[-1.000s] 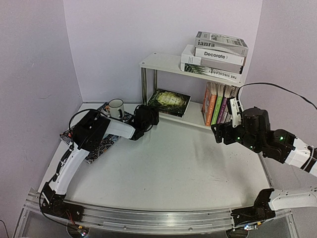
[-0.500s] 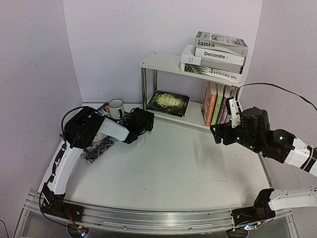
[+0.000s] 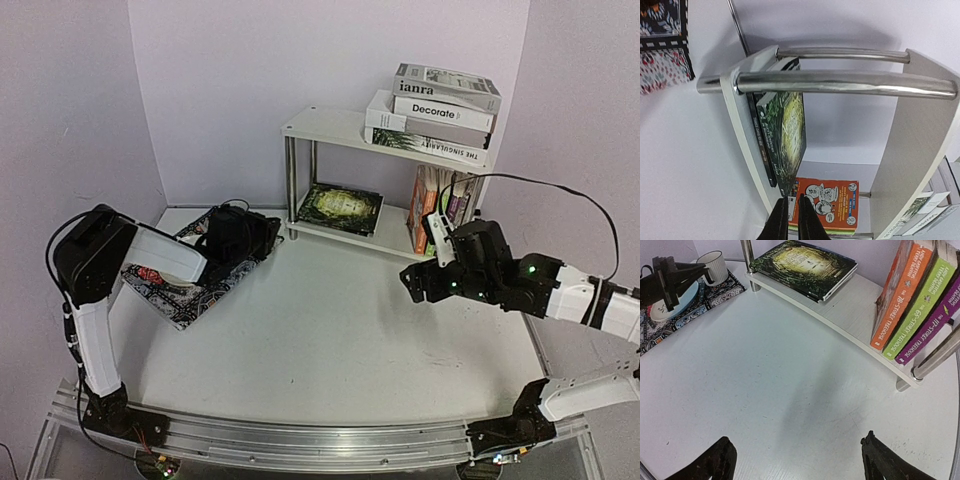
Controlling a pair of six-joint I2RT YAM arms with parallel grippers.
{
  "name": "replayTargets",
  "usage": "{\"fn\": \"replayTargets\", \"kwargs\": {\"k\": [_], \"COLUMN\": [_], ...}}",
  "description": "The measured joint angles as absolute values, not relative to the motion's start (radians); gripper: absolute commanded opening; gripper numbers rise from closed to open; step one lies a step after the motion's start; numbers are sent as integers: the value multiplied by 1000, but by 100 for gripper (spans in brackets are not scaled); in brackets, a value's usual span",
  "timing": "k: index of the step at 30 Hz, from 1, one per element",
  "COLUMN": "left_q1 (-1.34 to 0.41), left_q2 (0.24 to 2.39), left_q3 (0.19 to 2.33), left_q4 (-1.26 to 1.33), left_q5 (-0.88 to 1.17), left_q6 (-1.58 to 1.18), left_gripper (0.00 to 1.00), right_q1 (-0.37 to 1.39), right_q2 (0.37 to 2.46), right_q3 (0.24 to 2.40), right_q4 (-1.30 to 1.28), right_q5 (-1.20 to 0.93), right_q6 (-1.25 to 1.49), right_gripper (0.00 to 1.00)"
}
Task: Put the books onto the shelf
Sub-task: Adjust the book in the book pile on the shelf, then adjust the book at the book pile on the shelf.
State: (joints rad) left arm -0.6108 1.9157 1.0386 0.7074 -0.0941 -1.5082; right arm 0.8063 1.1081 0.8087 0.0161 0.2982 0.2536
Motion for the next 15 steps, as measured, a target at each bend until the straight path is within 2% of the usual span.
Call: {"fn": "replayTargets", "kwargs": {"k": [6,9,15], "left_q1": [-534,-498,-439], "left_q2": [1773,1717,1585], "left_q3": [890,837,741], "left_q4": [706,695,638], "left_q5": [-14,49,139], "left_q6": [-1386,-1320,-1192], "left_gripper": [21,29,57], "right_q1": [806,806,806], "right_q2": [1303,1423,1646], "right_q3": [935,1009,1168], "right_q4": [33,39,61], "right_q5": [290,290,313], "right_q6": [250,236,178], "right_gripper": [81,80,78]}}
